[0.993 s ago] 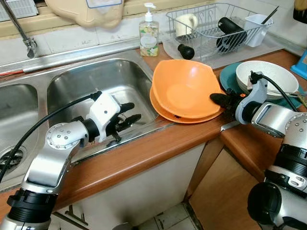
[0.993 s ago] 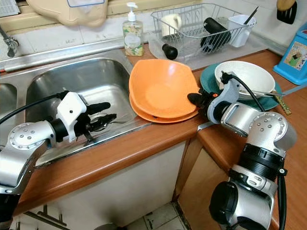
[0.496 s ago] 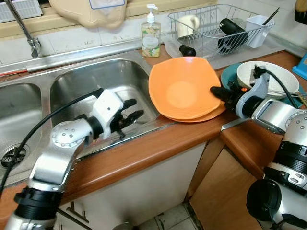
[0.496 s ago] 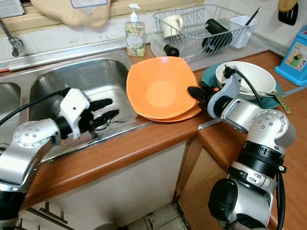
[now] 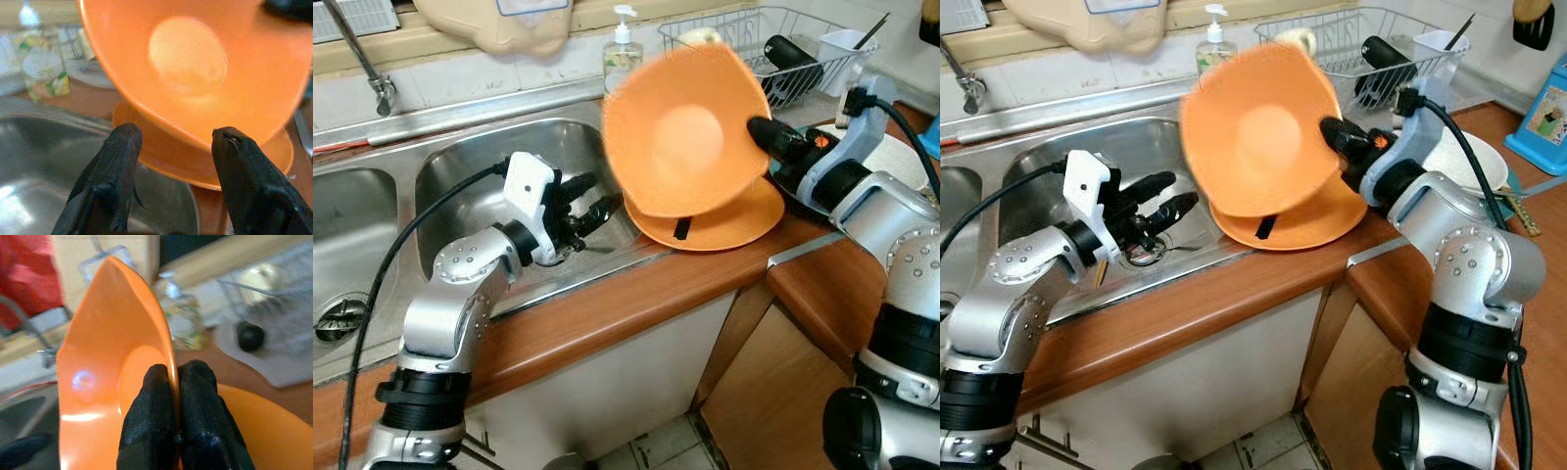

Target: Kitchen organization

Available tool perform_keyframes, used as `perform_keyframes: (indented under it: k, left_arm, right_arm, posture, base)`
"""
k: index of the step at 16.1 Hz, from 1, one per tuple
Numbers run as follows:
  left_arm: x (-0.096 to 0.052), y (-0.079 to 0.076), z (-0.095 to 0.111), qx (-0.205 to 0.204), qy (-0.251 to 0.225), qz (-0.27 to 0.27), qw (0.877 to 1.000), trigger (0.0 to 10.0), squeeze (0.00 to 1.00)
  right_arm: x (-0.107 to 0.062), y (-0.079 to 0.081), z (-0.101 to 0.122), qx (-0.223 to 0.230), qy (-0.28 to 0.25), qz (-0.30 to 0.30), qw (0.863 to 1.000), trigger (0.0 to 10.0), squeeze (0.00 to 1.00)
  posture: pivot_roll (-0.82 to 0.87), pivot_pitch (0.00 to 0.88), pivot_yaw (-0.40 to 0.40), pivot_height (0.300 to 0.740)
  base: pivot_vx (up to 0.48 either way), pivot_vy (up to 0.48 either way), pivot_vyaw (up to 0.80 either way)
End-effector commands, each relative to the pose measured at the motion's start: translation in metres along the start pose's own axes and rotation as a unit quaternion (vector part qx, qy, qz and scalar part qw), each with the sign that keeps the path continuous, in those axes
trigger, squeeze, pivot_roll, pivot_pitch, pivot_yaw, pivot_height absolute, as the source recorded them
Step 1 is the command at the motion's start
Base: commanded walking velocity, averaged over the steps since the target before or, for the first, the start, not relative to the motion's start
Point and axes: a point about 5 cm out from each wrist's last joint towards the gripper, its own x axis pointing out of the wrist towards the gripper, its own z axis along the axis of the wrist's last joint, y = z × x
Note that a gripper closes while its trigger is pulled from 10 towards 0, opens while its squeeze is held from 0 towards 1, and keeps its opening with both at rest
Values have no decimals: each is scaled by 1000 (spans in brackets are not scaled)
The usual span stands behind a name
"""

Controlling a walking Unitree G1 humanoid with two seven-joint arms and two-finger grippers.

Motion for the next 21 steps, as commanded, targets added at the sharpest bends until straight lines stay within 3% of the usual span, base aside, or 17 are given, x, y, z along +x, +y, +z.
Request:
perform_keyframes:
  k: [1, 4, 7, 9, 10, 11, 14, 21]
  left_arm:
    - [2, 6, 3, -27, -7, 14, 1000, 10000, 0]
    - [5, 3, 5, -96, -40, 0, 995, 10000, 0]
    - [5, 5, 2, -137, -50, 2, 989, 10000, 0]
    - [4, 5, 1, -137, -48, 3, 989, 1490, 0]
    - [4, 4, 1, -135, -47, 2, 990, 1490, 0]
    - [3, 3, 1, -144, -54, -1, 988, 0, 0]
    - [0, 2, 1, -168, -67, 1, 983, 0, 0]
    - [-3, -2, -5, -179, -62, 7, 982, 0, 0]
  right_arm:
    - [-2, 15, 7, -16, -30, 51, 998, 0, 0]
    - [-6, 29, 2, -33, -34, 102, 994, 0, 0]
    - [-8, 37, -1, -17, -44, 127, 991, 0, 0]
    - [-8, 35, -4, -4, -52, 108, 993, 0, 0]
    - [-8, 34, -4, -2, -53, 105, 993, 0, 0]
    - [-8, 32, -7, 0, -52, 94, 994, 0, 0]
    - [-10, 30, -12, 5, -51, 79, 996, 0, 0]
    - [-10, 28, -20, 9, -43, 57, 997, 0, 0]
  posture:
    - [-166, 0, 77, 740]
    - [-168, 0, 78, 740]
    - [-168, 0, 79, 740]
    - [-168, 0, 84, 740]
    - [-168, 0, 84, 740]
    - [-170, 0, 87, 740]
    - [-173, 0, 87, 740]
    - [-180, 0, 79, 740]
  base:
    - [0, 0, 0]
    - [0, 0, 0]
    - [0, 0, 0]
    - [0, 0, 0]
    - [0, 0, 0]
    - [0, 0, 0]
    - [0, 0, 0]
    - [0, 0, 0]
